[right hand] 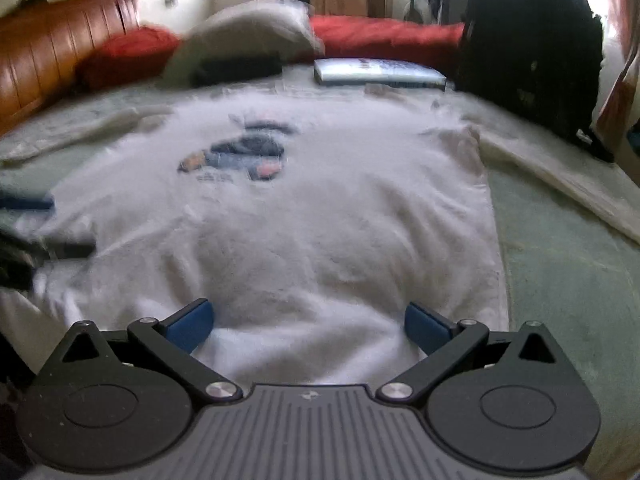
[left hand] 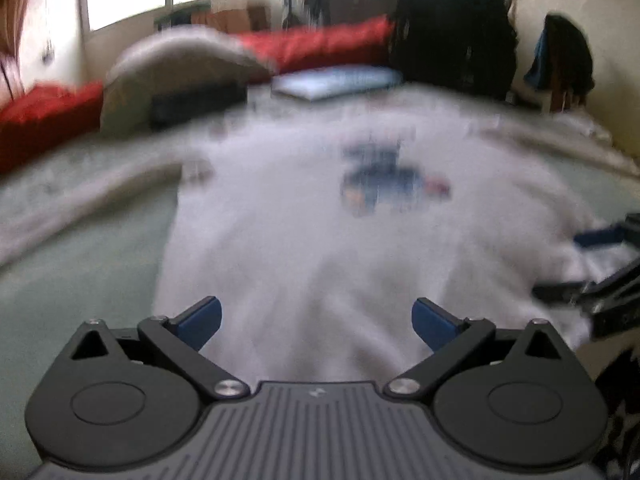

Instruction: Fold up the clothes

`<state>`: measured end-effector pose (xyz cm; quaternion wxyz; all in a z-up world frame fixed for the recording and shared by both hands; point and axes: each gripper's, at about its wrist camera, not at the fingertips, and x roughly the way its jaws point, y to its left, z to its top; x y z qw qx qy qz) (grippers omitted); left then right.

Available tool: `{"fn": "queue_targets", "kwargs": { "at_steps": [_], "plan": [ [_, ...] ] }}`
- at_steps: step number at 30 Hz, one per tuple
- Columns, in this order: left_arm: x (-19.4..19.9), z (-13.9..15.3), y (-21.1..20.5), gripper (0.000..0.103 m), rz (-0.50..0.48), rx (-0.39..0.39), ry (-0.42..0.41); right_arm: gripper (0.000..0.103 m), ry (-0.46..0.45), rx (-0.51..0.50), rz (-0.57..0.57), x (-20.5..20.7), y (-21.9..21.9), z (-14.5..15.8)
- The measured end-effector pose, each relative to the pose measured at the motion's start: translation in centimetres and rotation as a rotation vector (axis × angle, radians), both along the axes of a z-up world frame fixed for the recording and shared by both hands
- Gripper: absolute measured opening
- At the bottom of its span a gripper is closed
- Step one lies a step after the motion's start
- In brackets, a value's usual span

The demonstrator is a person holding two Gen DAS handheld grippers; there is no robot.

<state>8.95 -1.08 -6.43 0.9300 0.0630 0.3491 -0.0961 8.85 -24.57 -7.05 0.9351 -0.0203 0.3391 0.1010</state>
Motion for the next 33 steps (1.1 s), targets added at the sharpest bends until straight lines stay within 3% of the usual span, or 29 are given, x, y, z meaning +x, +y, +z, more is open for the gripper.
{"fn": "queue_targets", "kwargs": {
  "at_steps": [4,7,11,13,16,21,27,31,33],
  "plan": [
    [-1.7,0.2,0.2,0.102,0.003,0.000,-0.006,0.103,-0.017,0.071,0.003,-1.6,-1.5,-0.6],
    [-1.8,1.2,0.0,0.102,0.012,-0.002,0.019,0.103,-0.012,0.043,0.043,-1.9,-1.6,-0.4],
    [-0.7,3.1,-1.2,0.102,-0.031,0.029,-0.041,0.103,0.024,0.100,0.047,-1.6,-2.4,1.1],
    [0.4,3.7,-1.8,0.102,-0.041,0.047,-0.069,0.103,-0.004,0.141,0.043,-0.7,-3.6,2.5],
    [2.0,3.8,-2.3,0.102,-0.028,0.049,-0.085,0.103,-0.083,0.165,0.024,1.6,-5.3,4.9],
    [3.2,1.7,-2.0,0.102,-0.009,0.004,-0.015,0.103,-0.138,0.229,0.037,9.3,-7.2,7.3],
    [4.1,0.7,-1.0,0.102,-0.007,-0.024,0.010,0.103,-0.105,0.147,-0.008,18.6,-6.1,4.8],
    [4.6,0.5,-0.5,0.102,-0.012,-0.045,0.012,0.103,0.015,0.156,-0.102,20.9,-7.9,1.5],
    [4.7,0.3,-0.2,0.102,-0.017,-0.052,0.011,0.103,0.001,0.173,-0.076,19.4,-8.8,0.7]
  ]
}}
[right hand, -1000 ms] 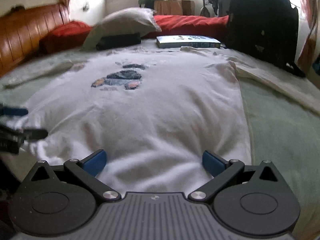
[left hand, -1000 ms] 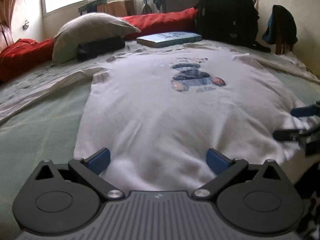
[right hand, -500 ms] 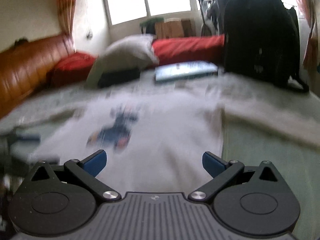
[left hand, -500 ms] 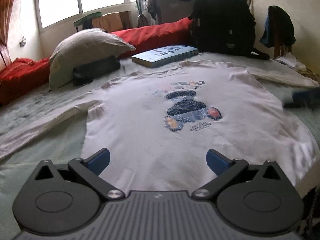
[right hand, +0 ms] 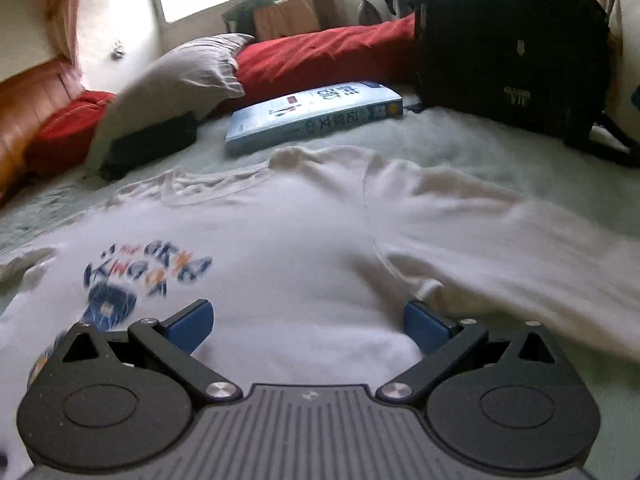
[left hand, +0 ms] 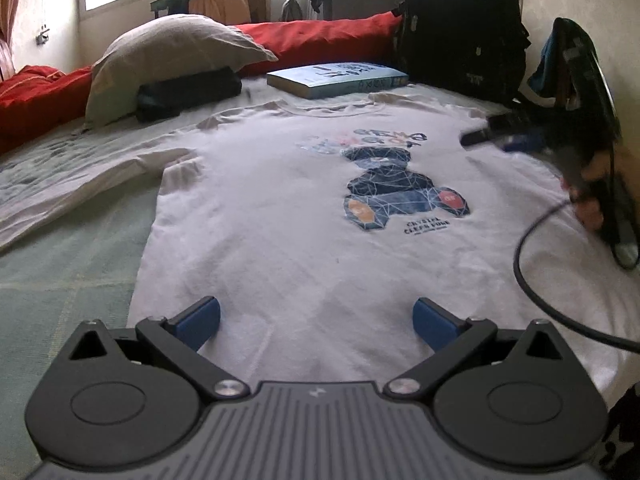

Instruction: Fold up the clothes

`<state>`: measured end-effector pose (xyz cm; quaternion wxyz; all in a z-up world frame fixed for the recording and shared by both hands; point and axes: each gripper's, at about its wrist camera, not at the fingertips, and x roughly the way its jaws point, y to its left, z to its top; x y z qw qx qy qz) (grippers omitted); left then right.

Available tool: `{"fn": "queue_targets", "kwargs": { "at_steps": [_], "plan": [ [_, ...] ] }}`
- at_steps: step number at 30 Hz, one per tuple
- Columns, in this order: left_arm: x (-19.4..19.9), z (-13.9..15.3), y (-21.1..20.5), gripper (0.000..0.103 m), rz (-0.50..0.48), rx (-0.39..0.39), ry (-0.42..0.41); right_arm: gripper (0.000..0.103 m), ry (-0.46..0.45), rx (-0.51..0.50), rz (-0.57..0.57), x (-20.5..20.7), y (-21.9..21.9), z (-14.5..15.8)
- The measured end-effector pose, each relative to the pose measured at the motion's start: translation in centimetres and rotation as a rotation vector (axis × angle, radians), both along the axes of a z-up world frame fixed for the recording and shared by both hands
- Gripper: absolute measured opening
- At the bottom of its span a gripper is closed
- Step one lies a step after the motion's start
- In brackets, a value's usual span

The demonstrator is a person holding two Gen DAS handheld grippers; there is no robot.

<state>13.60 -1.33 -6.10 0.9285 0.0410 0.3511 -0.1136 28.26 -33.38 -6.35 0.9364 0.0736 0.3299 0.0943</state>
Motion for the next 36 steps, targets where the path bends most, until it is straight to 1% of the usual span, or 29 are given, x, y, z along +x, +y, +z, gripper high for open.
{"fn": "queue_targets", "kwargs": {
  "at_steps": [1,3,5,6,8,9,12,14,15,18,21,23,24,25,26,29,31,34,36],
  "plan": [
    [0.0,-0.1,0.0,0.102,-0.002,-0.001,-0.002,0.103,-0.001,-0.009,0.011,-0.6,-0.1,0.0],
    [-0.1,-0.1,0.0,0.102,-0.003,0.002,-0.007,0.103,0.028,-0.061,0.003,-1.5,0.1,0.5],
    [-0.1,-0.1,0.0,0.102,-0.005,0.003,-0.006,0.103,0.087,-0.114,-0.018,-1.1,0.2,0.7],
    [-0.2,0.0,0.1,0.102,-0.006,0.005,-0.003,0.103,0.096,-0.109,-0.018,-1.2,0.0,0.9],
    [-0.4,0.7,0.3,0.102,0.004,0.009,-0.002,0.103,0.071,-0.085,-0.025,-2.3,0.1,2.4],
    [-0.6,1.1,0.5,0.102,0.006,0.008,-0.017,0.103,0.059,-0.073,-0.029,-2.8,0.2,3.1],
    [-1.0,2.0,1.1,0.102,0.003,-0.010,-0.062,0.103,-0.005,-0.042,0.013,-5.4,1.8,5.0],
    [-0.7,1.7,1.4,0.102,0.002,-0.023,-0.038,0.103,-0.002,-0.044,0.050,-7.1,3.5,5.3],
    [-0.6,1.2,1.5,0.102,-0.001,-0.029,-0.006,0.103,0.000,-0.053,0.072,-7.9,4.3,5.3],
    [-1.8,0.0,2.0,0.102,0.007,-0.033,0.019,0.103,0.022,-0.110,0.128,-10.5,6.5,4.5],
    [-3.4,0.1,2.3,0.102,-0.008,-0.014,0.031,0.103,0.064,-0.182,0.132,-13.0,7.7,2.7],
    [-4.3,0.4,2.6,0.102,-0.018,-0.007,0.042,0.103,0.115,-0.192,0.132,-14.4,8.1,1.1],
    [-4.7,0.6,2.8,0.102,-0.026,-0.001,0.046,0.103,0.107,-0.195,0.125,-15.0,8.0,0.5],
    [-5.0,0.9,2.9,0.102,-0.035,0.005,0.051,0.103,0.071,-0.191,0.115,-15.8,7.9,0.3],
    [-5.1,1.2,3.0,0.102,-0.039,0.005,0.052,0.103,0.069,-0.172,0.098,-16.1,7.7,0.2],
    [-4.3,2.3,3.0,0.102,-0.034,0.006,0.010,0.103,0.054,-0.135,0.057,-16.8,7.5,-0.1],
    [-3.3,2.7,2.8,0.102,-0.040,0.012,-0.019,0.103,0.048,-0.148,0.051,-16.8,7.7,-0.2],
    [-1.7,2.2,2.2,0.102,-0.030,0.014,0.009,0.103,0.045,-0.161,0.046,-16.7,8.0,-0.3],
    [-1.6,1.5,2.2,0.102,-0.025,0.006,0.050,0.103,0.044,-0.162,0.045,-16.7,7.9,-0.4]
  ]
}}
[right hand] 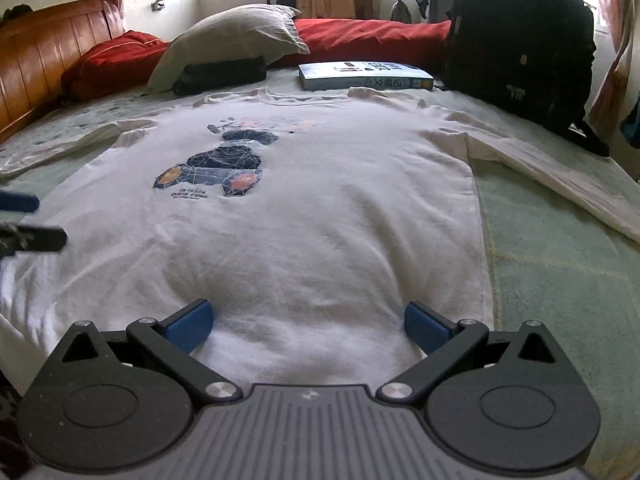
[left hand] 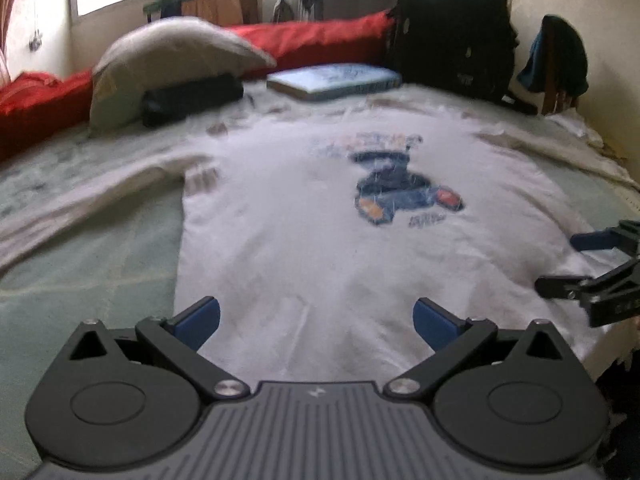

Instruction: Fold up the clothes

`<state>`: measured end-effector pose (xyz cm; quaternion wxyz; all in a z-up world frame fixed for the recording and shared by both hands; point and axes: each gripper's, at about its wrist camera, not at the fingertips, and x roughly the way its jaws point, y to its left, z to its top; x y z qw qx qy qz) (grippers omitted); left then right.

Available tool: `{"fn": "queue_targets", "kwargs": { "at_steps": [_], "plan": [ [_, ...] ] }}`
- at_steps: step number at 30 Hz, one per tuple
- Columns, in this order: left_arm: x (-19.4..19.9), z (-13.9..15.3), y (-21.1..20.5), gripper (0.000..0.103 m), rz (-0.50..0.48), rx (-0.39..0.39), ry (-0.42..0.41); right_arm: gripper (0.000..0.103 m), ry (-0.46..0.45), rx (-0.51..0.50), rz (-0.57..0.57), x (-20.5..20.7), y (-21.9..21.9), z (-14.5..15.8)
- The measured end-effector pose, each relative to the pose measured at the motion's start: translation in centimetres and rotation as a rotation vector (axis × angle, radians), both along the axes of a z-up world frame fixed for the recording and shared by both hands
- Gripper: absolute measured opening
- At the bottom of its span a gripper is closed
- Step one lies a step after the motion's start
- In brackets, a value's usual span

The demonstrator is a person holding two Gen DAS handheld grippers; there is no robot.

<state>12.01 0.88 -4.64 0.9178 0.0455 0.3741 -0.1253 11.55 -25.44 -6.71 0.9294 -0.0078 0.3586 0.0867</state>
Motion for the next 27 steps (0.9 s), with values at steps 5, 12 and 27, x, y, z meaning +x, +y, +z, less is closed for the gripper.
{"fn": "queue_targets", "kwargs": {
  "at_steps": [5,12,27],
  "plan": [
    [-2.8,-1.1,0.2,0.102,-0.019,0.033,0.017,0.103,-0.007,0.005,0.001,-0.2,-0.1,-0.2],
    [-1.3,0.8,1.1,0.102,0.013,0.058,0.047,0.103,-0.009,-0.002,-0.007,-0.5,0.0,-0.1],
    [2.6,0.2,-1.3,0.102,-0.005,0.068,0.031,0.103,0.033,-0.026,-0.031,-0.3,0.4,0.3]
  ]
}}
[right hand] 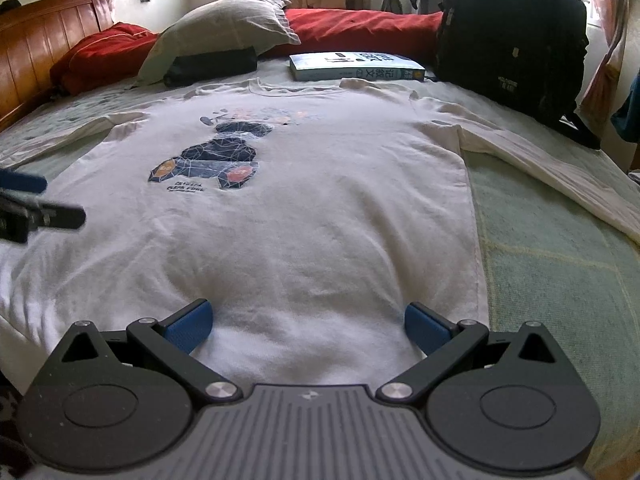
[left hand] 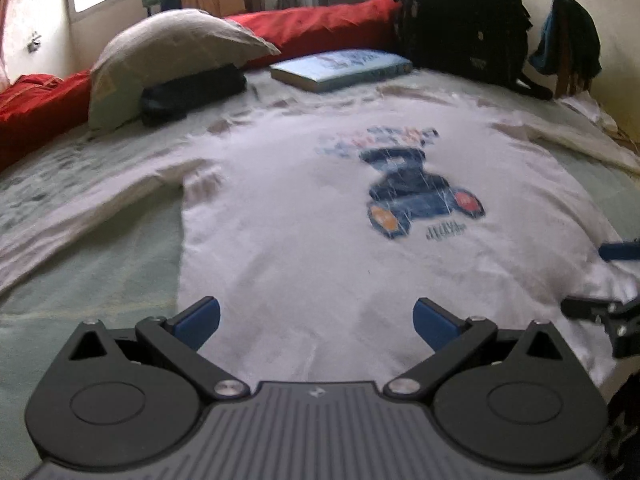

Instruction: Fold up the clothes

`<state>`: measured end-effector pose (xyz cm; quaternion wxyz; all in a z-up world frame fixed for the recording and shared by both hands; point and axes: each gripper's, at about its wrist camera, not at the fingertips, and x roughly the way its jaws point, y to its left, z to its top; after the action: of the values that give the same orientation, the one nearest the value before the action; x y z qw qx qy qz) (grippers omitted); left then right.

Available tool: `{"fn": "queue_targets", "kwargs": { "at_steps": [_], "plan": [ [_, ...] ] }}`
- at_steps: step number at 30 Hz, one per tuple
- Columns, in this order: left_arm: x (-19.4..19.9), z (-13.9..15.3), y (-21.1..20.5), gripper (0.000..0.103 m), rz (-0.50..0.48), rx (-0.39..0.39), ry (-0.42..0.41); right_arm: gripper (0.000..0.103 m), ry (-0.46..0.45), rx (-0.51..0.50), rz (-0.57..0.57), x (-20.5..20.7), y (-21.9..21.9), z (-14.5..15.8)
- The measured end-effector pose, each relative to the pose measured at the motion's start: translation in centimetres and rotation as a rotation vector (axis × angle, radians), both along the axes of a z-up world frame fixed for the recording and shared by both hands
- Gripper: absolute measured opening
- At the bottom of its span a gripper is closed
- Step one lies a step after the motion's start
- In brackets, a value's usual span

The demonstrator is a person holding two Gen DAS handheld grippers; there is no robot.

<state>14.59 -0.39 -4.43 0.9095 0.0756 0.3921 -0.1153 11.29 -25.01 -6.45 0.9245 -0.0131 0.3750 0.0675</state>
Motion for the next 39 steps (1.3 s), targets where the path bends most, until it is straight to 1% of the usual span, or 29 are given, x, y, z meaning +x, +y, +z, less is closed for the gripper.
{"fn": "queue_targets", "kwargs": {
  "at_steps": [1,3,5,7,9,10,11,12,14,16,18,21,22,23,25,27,29,31,35,37,39],
  "plan": [
    [-0.2,-0.5,0.1,0.102,0.003,-0.006,0.018,0.103,0.000,0.000,0.000,0.0,0.0,0.0],
    [-1.0,-1.1,0.6,0.102,0.009,-0.036,0.021,0.103,0.004,-0.002,-0.005,0.0,0.1,0.1],
    [-1.7,-1.1,0.9,0.102,-0.008,-0.042,0.023,0.103,0.012,-0.002,-0.013,0.1,0.1,0.3],
    [-2.0,-0.5,1.4,0.102,-0.029,-0.038,0.034,0.103,0.028,-0.010,-0.024,0.2,0.4,1.1],
    [-1.6,0.4,2.0,0.102,-0.040,-0.040,0.031,0.103,-0.012,-0.014,-0.009,0.2,1.1,2.6],
    [-1.1,1.0,2.5,0.102,-0.034,-0.035,0.015,0.103,-0.037,-0.009,0.004,0.1,1.5,3.3],
    [-0.4,1.6,2.9,0.102,-0.028,-0.030,-0.004,0.103,-0.062,-0.005,0.017,0.1,1.9,4.1],
    [0.2,2.3,3.3,0.102,-0.021,-0.025,-0.022,0.103,-0.063,0.012,0.036,0.4,2.4,4.5],
    [2.1,3.4,4.3,0.102,0.009,-0.012,-0.062,0.103,-0.039,0.041,0.064,1.2,3.5,4.3],
    [4.8,4.3,5.1,0.102,0.028,-0.008,-0.098,0.103,0.024,0.052,0.092,2.1,4.6,2.9],
    [7.5,4.1,5.7,0.102,0.053,-0.004,-0.124,0.103,0.080,0.015,0.104,2.6,5.8,1.0],
    [12.0,3.3,6.7,0.102,0.081,0.008,-0.168,0.103,-0.005,-0.066,0.133,1.6,6.9,0.3],
    [13.3,2.8,6.8,0.102,0.088,0.009,-0.172,0.103,-0.003,-0.057,0.134,1.7,6.7,0.2],
    [14.7,2.1,6.9,0.102,0.090,0.004,-0.169,0.103,0.000,-0.036,0.134,1.8,6.4,0.2],
    [16.1,0.8,7.4,0.102,0.084,-0.041,-0.133,0.103,0.001,-0.010,0.141,1.8,5.9,0.1],
    [17.3,-0.5,7.9,0.102,0.078,-0.088,-0.096,0.103,-0.007,-0.010,0.152,1.8,5.9,0.0],
    [17.2,-1.9,8.6,0.102,0.046,-0.135,-0.017,0.103,-0.019,-0.014,0.158,1.7,6.0,-0.1],
    [15.7,-2.5,9.1,0.102,0.015,-0.132,-0.023,0.103,-0.028,-0.011,0.163,1.6,6.0,-0.3],
    [14.6,-0.8,9.5,0.102,-0.007,-0.109,0.008,0.103,-0.036,-0.003,0.169,1.7,5.8,-0.3],
    [15.3,0.5,9.4,0.102,-0.013,-0.115,-0.024,0.103,-0.038,-0.003,0.168,1.7,5.9,-0.3],
    [16.3,1.0,8.9,0.102,-0.007,-0.129,-0.051,0.103,-0.041,-0.006,0.164,1.7,5.9,-0.4]
  ]
}}
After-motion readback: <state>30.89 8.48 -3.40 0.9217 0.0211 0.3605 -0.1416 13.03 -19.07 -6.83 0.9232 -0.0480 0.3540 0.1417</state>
